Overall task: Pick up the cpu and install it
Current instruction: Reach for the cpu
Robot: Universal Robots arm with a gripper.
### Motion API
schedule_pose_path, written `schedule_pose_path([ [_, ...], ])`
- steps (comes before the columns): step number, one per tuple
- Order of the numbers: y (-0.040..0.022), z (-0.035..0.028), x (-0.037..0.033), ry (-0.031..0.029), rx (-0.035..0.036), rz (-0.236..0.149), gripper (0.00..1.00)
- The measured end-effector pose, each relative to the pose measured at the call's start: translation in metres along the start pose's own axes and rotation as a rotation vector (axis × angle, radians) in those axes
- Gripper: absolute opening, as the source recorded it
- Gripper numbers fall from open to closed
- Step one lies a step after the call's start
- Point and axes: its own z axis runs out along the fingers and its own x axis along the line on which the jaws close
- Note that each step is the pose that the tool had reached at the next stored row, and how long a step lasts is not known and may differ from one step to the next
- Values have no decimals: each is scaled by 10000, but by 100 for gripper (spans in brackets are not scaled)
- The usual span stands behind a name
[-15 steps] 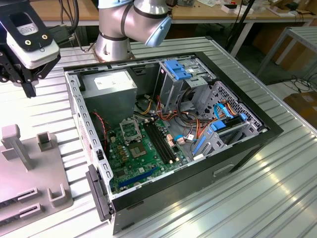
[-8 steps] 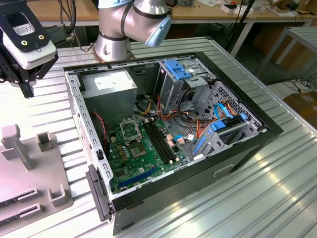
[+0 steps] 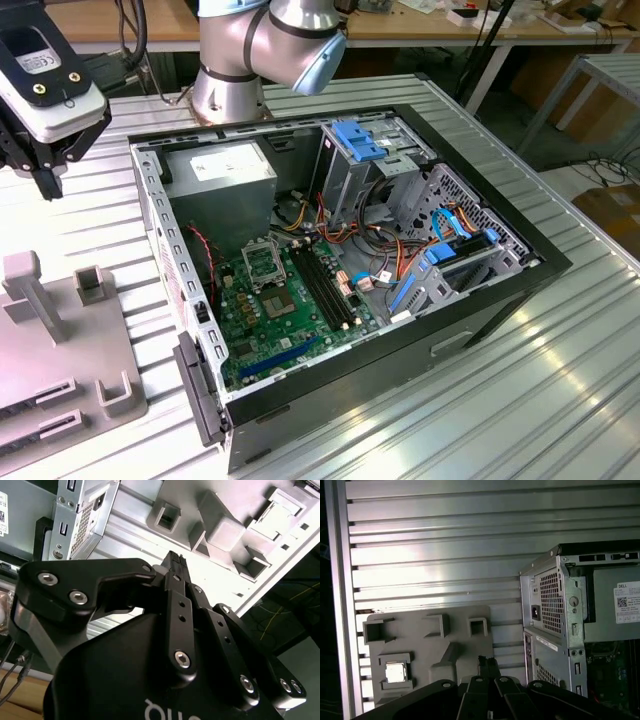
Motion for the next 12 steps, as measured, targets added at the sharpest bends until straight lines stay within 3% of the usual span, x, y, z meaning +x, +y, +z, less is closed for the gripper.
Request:
schedule_pose_path([
  [12,-30,-1,33,0,-1,-1,11],
])
